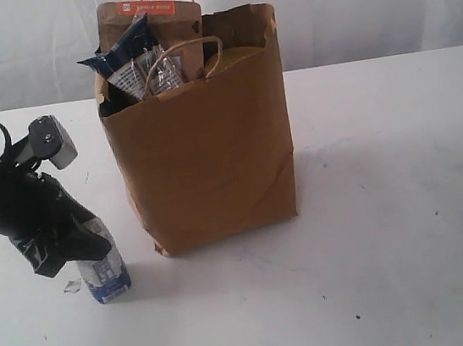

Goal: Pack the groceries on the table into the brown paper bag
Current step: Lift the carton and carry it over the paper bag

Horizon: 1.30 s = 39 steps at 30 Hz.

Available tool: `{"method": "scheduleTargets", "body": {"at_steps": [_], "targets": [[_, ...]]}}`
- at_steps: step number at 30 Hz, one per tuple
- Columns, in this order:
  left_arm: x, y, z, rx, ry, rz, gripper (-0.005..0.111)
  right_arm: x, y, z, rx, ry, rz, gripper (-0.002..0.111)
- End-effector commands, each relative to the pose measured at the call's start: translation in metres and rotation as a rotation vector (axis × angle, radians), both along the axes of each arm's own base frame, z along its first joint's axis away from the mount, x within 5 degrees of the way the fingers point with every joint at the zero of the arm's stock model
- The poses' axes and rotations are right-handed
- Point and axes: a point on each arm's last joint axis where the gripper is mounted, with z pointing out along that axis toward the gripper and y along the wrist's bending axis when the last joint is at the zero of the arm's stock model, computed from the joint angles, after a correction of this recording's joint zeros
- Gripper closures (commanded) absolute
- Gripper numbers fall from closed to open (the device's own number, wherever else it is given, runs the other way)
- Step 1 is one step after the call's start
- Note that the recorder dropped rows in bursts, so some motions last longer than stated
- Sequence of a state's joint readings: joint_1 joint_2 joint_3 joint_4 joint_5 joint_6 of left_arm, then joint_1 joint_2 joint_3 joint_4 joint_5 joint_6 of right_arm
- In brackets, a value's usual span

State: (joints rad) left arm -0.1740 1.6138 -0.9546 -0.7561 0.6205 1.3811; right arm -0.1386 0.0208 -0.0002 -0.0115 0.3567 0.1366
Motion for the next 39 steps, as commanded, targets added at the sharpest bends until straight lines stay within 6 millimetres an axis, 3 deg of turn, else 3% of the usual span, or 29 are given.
{"method": "scheduleTargets", "body": {"at_steps": [1, 4, 6, 8, 10, 11, 12, 13, 14, 16, 19, 25, 32, 39], "targets": [[-0.005, -0.001, 0.004, -0.026, 0.036, 0.002, 0.101, 0.000, 0.000, 0.001, -0.011, -0.013, 0.000, 0.108], [-0.010, 0.003, 0.026, 0.014, 0.021, -0.009, 0.107, 0.000, 0.000, 0.001, -0.011, -0.013, 0.000, 0.108], [-0.017, 0.008, 0.060, 0.064, -0.007, -0.009, 0.107, 0.000, 0.000, 0.001, -0.011, -0.013, 0.000, 0.108], [-0.025, 0.014, 0.103, 0.107, -0.058, 0.024, 0.107, 0.000, 0.000, 0.001, -0.011, -0.013, 0.000, 0.108], [-0.039, 0.018, 0.166, 0.072, -0.212, 0.082, 0.107, 0.000, 0.000, 0.001, -0.011, -0.013, 0.000, 0.108], [-0.042, 0.018, 0.183, 0.052, -0.281, 0.094, 0.107, 0.000, 0.000, 0.001, -0.011, -0.013, 0.000, 0.108], [-0.045, 0.017, 0.212, -0.035, -0.417, 0.140, 0.107, 0.000, 0.000, 0.001, -0.011, -0.013, 0.000, 0.108], [-0.045, 0.014, 0.229, -0.123, -0.487, 0.178, 0.107, 0.000, 0.000, 0.001, -0.011, -0.013, 0.000, 0.108], [-0.043, 0.006, 0.253, -0.351, -0.543, 0.233, 0.107, 0.000, 0.000, 0.001, -0.011, -0.013, 0.000, 0.108], [-0.032, -0.007, 0.268, -0.650, -0.538, 0.219, 0.107, 0.000, 0.000, 0.001, -0.011, -0.013, 0.000, 0.108], [-0.015, -0.027, 0.262, -0.876, -0.505, 0.043, 0.107, 0.000, 0.000, 0.001, -0.011, -0.013, 0.000, 0.108], [0.022, -0.041, 0.226, -0.948, -0.419, -0.036, 0.107, 0.000, 0.000, 0.001, -0.011, -0.013, 0.000, 0.108], [0.043, -0.045, 0.198, -0.889, -0.355, -0.025, 0.107, 0.000, 0.000, 0.001, -0.011, -0.013, 0.000, 0.108], [0.037, -0.047, 0.169, -0.641, -0.311, -0.190, 0.107, 0.000, 0.000, 0.001, -0.011, -0.013, 0.000, 0.108]]}}
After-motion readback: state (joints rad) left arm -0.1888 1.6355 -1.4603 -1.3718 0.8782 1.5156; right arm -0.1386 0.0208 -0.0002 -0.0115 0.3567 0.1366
